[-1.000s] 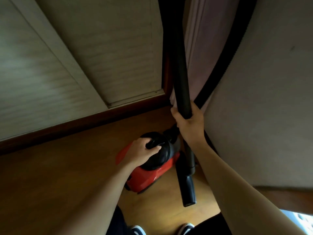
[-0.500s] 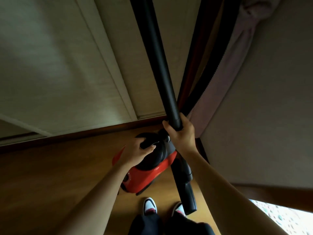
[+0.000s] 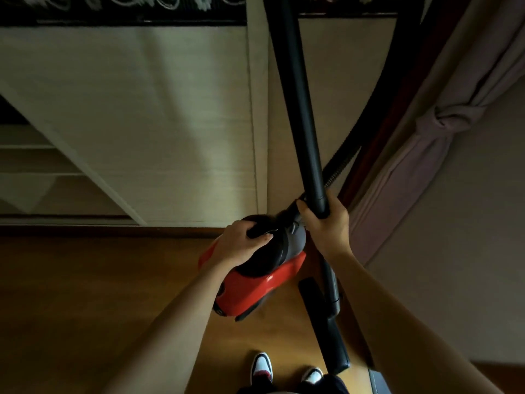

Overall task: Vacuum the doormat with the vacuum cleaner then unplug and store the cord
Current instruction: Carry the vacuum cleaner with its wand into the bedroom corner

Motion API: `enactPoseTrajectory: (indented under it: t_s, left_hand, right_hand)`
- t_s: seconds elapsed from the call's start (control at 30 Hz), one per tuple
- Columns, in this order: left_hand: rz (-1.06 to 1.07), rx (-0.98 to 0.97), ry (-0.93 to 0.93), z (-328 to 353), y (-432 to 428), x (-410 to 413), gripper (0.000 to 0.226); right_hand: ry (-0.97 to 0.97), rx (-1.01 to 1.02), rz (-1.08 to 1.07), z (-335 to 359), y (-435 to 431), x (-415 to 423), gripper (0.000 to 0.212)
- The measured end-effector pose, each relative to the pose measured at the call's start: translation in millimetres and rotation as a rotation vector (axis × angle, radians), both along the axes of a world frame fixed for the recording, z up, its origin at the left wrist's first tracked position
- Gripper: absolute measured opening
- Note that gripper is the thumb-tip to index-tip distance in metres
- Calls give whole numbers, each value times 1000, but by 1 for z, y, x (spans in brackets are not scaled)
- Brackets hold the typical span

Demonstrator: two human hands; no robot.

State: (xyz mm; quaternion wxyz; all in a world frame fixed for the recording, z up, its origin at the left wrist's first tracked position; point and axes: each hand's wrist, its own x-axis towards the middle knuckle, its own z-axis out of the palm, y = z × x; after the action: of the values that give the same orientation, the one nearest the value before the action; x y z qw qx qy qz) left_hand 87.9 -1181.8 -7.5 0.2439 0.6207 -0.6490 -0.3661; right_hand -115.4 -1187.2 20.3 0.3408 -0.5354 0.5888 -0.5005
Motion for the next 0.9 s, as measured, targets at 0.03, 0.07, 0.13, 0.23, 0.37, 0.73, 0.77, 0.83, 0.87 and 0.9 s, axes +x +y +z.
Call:
enactPoseTrajectory:
  t_s: [0.03,0.07,0.13,0.23,0.37,0.73,0.77,0.83,0.87,0.9]
  left_hand:
    - [11,3,-4,4,2,2,34]
    - [27,4,-6,7,4,5,33]
    - [63,-2,-21,14,10,9,30]
    - [148,-21,-57,20,25,13,27]
    - [330,-71,-126,27,54,15,27]
    - [722,-58,-206,45,154,42,31]
    - [770,-66,-200,46,163,47,33]
    - [859,-70,-204,49,182,59,31]
    - [901,-66,-203,50,191,66,30]
    - [942,-58,-199,50,200,73,33]
  right_hand:
    - [-2,0,15,2,-1,2,24]
    - [-2,-3,38,5,-1,5,23]
    - [15,-20,86,9,-3,8,23]
    - [21,-58,150,13,-7,12,20]
    - [8,-82,256,18,-14,19,19]
    - [-121,-136,636,29,-1,100,11]
    - [-133,-130,677,28,3,111,11]
    - [-145,-125,759,27,10,134,11]
    - [-139,-126,795,26,14,146,11]
    - [-126,-129,830,25,19,158,12]
